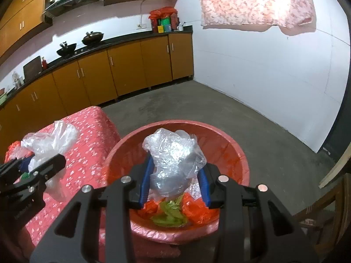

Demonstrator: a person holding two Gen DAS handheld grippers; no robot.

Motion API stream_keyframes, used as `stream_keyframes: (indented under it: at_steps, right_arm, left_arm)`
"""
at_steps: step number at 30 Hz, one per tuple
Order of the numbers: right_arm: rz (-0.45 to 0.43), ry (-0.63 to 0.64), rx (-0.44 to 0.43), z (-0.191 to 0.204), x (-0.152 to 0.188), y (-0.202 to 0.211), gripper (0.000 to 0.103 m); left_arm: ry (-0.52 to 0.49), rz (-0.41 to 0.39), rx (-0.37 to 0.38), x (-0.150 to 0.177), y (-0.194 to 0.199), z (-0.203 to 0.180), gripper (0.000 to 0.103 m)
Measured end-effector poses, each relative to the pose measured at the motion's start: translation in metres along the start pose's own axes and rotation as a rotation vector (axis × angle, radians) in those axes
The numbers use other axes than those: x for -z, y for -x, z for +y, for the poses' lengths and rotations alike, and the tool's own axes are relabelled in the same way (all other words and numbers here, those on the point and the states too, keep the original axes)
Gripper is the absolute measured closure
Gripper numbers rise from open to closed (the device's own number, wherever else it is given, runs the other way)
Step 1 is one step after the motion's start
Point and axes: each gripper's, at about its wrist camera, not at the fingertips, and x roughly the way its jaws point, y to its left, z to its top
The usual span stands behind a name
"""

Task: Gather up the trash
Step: 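Carry both clear plastic bags over the orange basket with both grippers, then open both grippers over the basket to drop the clear bags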

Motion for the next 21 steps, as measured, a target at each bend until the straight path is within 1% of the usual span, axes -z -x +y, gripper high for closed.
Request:
stream_keyframes:
  at_steps: [6, 16, 21]
  right_arm:
    - [-0.004, -0.043, -0.002, -0.012, -0.005, -0.008, 0.066]
    - [-0.008, -0.07, -0.016, -0.025, -0.015, -0.026, 0.066]
    - [-0.023, -0.115, -0.039, -0.036, -0.019, -0.03, 0.065]
  left_arm:
    - [0.003, 0.015, 0.045, -0.003, -0.015, -0.007, 0.056]
    - [-0.022, 0.047, 0.093, -0.008, -0.042, -0.026, 0.056]
    - [-0.04, 0.054, 0.113, -0.014, -0.055, -0.036, 0.056]
